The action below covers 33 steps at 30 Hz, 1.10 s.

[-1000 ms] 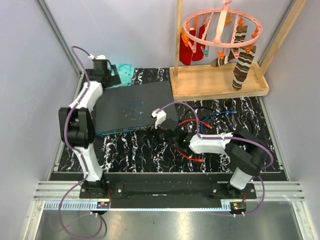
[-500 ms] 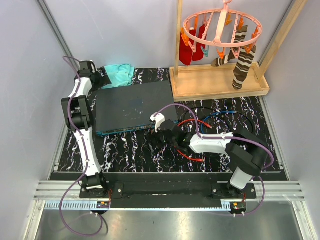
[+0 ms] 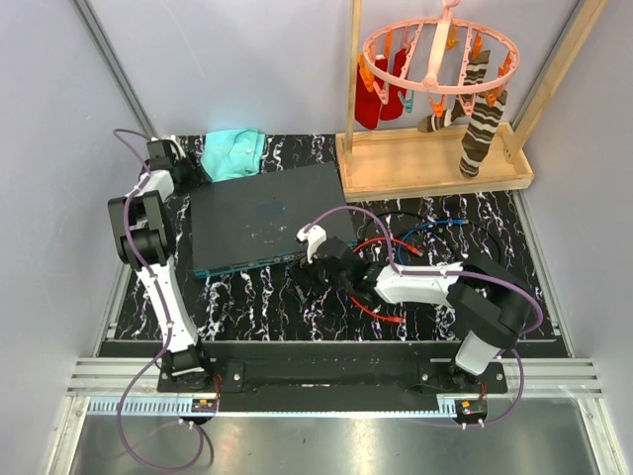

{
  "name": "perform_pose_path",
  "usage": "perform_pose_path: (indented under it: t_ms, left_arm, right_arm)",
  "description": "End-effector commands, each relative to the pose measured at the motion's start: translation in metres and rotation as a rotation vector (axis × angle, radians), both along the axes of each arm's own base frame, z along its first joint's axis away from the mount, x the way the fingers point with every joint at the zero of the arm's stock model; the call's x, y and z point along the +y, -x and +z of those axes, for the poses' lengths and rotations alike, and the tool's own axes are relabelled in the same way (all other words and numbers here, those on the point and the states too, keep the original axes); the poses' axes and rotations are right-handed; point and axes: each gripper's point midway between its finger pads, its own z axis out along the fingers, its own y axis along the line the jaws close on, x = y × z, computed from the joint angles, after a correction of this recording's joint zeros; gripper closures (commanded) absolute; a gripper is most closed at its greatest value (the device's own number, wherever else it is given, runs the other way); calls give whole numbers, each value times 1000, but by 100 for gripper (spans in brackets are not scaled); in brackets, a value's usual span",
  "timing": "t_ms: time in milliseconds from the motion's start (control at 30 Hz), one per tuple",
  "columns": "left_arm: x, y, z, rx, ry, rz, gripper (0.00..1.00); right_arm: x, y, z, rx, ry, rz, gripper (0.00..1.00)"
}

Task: Insert the plug into the switch port
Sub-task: Adjust the switch port at the center of the board.

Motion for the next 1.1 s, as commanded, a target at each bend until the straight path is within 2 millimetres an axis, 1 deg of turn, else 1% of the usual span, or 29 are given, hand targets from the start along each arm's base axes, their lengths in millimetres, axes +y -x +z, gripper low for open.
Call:
perform_pose_path:
  t_ms: [0, 33, 67, 100, 133, 167, 200, 233, 267, 300, 367, 400, 433, 467, 500, 533, 567, 600, 633, 667, 700, 733, 800, 833, 867, 933, 967, 1033, 1067]
  left_arm:
    - [-69, 78, -13, 270, 200, -61, 39]
    - [-70, 89, -20, 301, 208, -41, 39]
    - [-70, 94, -20, 310, 206, -26, 40]
    - [-68, 97, -12, 297, 194, -6, 40]
    - [-69, 111, -21, 329, 199, 12, 40]
    - [-71, 116, -19, 332, 207, 33, 40]
    - [-70, 116, -6, 296, 205, 52, 40]
    - [-73, 128, -11, 322, 224, 82, 40]
    - [-73, 132, -8, 319, 221, 98, 39]
    - [-68, 131, 6, 282, 200, 123, 32]
    - [-61, 136, 14, 265, 141, 170, 22]
    - [-56, 134, 29, 227, 110, 182, 18]
    - [-54, 133, 36, 211, 83, 191, 11]
    - [-54, 132, 44, 195, 60, 192, 8]
    - [-52, 128, 58, 158, 39, 199, 6]
    - [-54, 126, 65, 141, 23, 185, 3]
    - [-62, 125, 70, 128, 6, 158, 2]
    - [-64, 120, 81, 103, -27, 154, 1]
    - [-66, 120, 85, 95, -65, 135, 1]
    - [-79, 120, 88, 94, -94, 102, 1]
    - [-80, 117, 95, 76, -127, 103, 1]
    - [-89, 117, 97, 69, -151, 68, 1]
    - [-113, 116, 101, 50, -178, 5, 1]
    - [-121, 116, 100, 48, -198, -35, 1]
    - [-138, 116, 94, 57, -208, -83, 1]
    - [-150, 115, 89, 61, -229, -133, 1]
    - [-158, 115, 80, 79, -234, -157, 1]
    - [-162, 114, 75, 88, -233, -171, 1]
    - [-164, 114, 68, 106, -229, -180, 1]
  right_arm:
    - [4, -4, 28, -58, -54, 3, 5]
    - [3, -4, 29, -59, -55, 5, 5]
    - [2, -2, 27, -55, -53, 7, 5]
    - [2, -1, 25, -50, -52, 7, 5]
    - [2, -1, 26, -51, -57, 4, 5]
    - [-1, -2, 24, -50, -52, -7, 5]
    - [-2, -3, 22, -47, -52, -23, 5]
    - [-6, -7, 21, -51, -49, -53, 5]
    - [-9, -11, 21, -61, -41, -84, 5]
    - [-12, -13, 20, -57, -41, -111, 5]
    - [-20, -20, 16, -55, -23, -185, 5]
    - [-24, -23, 13, -52, -9, -216, 6]
    - [-30, -23, 7, -38, 21, -244, 7]
    - [-35, -26, 4, -37, 34, -279, 7]
    - [-37, -26, 1, -34, 41, -284, 8]
    - [-38, -25, -1, -29, 44, -287, 10]
    - [-39, -22, -4, -14, 41, -290, 11]
    - [-39, -19, -6, -1, 40, -287, 12]
    - [-39, -18, -7, 8, 34, -285, 14]
    - [-38, -15, -7, 26, 27, -276, 14]
    - [-37, -13, -7, 34, 24, -267, 15]
    - [-36, -10, -7, 42, 22, -258, 16]
    - [-33, -3, -6, 68, 9, -236, 19]
    - [-31, 0, -6, 73, 6, -225, 20]
    - [-28, 4, -8, 84, 4, -215, 23]
    - [-23, 6, -10, 86, -1, -203, 27]
    - [-18, 5, -12, 91, 0, -203, 30]
    - [-10, 0, -11, 87, -9, -202, 36]
    - [-7, -2, -10, 85, -14, -202, 40]
